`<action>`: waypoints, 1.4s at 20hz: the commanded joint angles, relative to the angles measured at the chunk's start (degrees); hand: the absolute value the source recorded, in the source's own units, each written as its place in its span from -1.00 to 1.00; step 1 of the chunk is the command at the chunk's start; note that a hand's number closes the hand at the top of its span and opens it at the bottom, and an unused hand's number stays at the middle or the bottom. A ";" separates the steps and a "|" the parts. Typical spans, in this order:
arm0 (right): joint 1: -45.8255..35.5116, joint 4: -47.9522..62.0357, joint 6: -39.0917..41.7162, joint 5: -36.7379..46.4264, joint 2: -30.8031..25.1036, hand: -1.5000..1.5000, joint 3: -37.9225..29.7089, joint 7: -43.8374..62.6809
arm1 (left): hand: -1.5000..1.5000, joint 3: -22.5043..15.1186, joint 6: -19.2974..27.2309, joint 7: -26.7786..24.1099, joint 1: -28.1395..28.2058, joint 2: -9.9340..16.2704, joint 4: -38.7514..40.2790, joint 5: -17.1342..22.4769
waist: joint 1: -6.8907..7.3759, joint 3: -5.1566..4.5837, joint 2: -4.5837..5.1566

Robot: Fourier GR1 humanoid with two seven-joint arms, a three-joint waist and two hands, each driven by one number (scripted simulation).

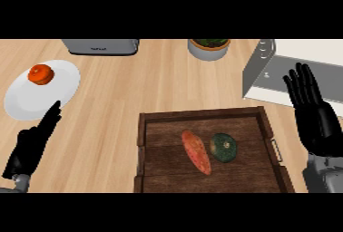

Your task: Pick the sweet potato from the tray and place it in the tiered shelf

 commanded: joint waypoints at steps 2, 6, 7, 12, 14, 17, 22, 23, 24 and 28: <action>-5.46 3.31 5.95 -1.60 -1.92 -1.00 2.21 5.73 | 0.00 -0.77 1.41 -2.20 -0.32 -3.99 -4.46 -1.10 | -0.55 -0.11 1.46; -15.16 9.50 11.76 -3.49 0.08 -1.00 10.09 15.79 | 0.00 -4.35 1.10 -3.54 -11.41 -9.62 -5.40 -1.64 | 0.71 -0.23 2.39; -4.07 8.36 3.84 -20.14 16.45 -1.00 2.05 11.78 | 0.00 -3.27 0.51 -3.72 -6.61 -8.56 -4.91 0.17 | -1.06 2.01 4.11; -9.12 16.43 -10.29 17.38 0.02 1.00 9.51 9.29 | 0.00 -5.20 1.48 -2.63 -10.82 -12.56 -3.84 -0.47 | -0.73 -0.22 2.23; -8.01 23.41 -13.21 15.06 6.26 -1.00 6.77 0.20 | 0.00 -6.49 1.21 -3.21 -10.70 -14.19 -2.13 -1.42 | -0.82 -0.04 2.04; -7.52 26.98 -12.15 9.97 10.83 -1.00 3.39 -9.72 | 0.00 -4.90 1.12 -6.70 -9.82 -15.37 1.45 -1.82 | -1.09 -0.06 1.83; -9.01 23.64 7.13 2.56 1.92 -1.00 2.63 -4.67 | 0.00 -4.43 0.43 -6.93 -9.03 -15.69 0.86 -2.96 | -1.32 -0.12 1.51; -6.68 19.75 6.74 5.21 3.13 -1.00 6.97 -3.65 | 0.00 -4.14 0.80 -3.78 -10.11 -15.55 -1.61 -2.40 | -1.49 -0.13 1.32; -8.80 20.20 8.47 6.18 0.76 -1.00 7.60 -1.22 | 0.00 -5.28 1.24 -4.32 -9.72 -16.11 -0.93 -3.66 | -1.37 -0.14 1.37; -8.71 9.11 9.06 10.30 -2.03 -1.00 13.11 9.42 | 0.00 -1.45 -1.45 -6.11 -11.74 -14.11 3.21 -2.07 | -2.34 -0.24 1.14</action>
